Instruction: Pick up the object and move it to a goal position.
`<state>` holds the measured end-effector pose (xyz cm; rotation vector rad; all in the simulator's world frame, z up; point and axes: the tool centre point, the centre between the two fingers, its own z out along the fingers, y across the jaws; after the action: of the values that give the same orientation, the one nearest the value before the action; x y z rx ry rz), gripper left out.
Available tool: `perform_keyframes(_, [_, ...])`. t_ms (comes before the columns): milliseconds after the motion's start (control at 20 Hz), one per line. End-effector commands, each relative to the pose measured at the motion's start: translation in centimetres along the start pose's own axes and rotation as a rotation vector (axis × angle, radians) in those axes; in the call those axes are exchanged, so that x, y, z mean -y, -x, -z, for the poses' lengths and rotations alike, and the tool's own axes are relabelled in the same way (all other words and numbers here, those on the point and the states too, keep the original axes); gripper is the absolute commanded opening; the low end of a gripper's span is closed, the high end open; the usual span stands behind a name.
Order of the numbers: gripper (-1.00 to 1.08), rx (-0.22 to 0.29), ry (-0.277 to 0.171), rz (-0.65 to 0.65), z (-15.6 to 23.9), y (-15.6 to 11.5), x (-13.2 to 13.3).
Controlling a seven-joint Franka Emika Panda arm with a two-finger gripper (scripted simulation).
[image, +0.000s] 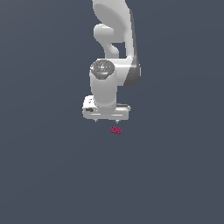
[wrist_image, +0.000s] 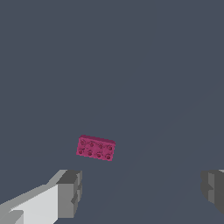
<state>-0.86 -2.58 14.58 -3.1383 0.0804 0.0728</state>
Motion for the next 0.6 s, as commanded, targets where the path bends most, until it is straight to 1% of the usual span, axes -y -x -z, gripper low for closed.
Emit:
perform_keyframes(0, [1.0,0.0,0.0,0.0,0.0,0.0,0.0])
perform_keyframes(550, [1.0,-0.032,-0.013,0.015,0.7,-0.8,1.7])
